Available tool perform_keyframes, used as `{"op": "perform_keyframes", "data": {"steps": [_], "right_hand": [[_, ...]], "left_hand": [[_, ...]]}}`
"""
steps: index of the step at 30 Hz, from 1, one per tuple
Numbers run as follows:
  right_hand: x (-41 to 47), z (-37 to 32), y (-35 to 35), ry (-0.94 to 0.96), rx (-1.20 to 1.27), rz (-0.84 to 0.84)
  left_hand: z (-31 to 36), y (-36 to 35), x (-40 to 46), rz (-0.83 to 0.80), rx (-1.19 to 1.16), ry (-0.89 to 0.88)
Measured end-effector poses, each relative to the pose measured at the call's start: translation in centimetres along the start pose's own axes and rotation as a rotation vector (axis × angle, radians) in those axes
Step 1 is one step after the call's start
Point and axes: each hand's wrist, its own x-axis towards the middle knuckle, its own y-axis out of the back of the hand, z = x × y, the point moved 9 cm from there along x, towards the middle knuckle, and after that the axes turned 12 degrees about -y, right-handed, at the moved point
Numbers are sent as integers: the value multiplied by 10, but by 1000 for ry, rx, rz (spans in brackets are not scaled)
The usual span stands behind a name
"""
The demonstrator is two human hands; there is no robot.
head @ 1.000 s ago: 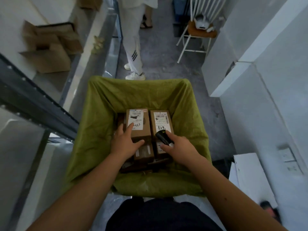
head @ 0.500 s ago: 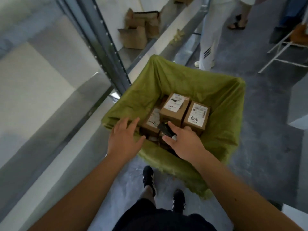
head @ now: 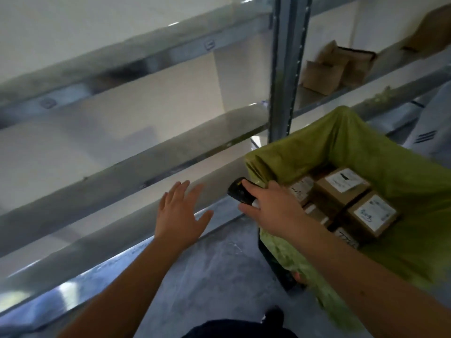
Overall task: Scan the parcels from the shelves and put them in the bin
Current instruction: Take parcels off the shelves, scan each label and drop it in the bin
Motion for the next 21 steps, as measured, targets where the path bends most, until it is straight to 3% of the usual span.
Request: {"op": "perform_keyframes", "data": {"steps": [11, 21], "right_hand": [[-73, -215, -43, 337, 45, -28], [-165, -416, -99, 579, -100, -8]], "left_hand": [[-150, 67, -166, 166, 0, 233], [-288, 151, -359, 326, 36, 450]]}}
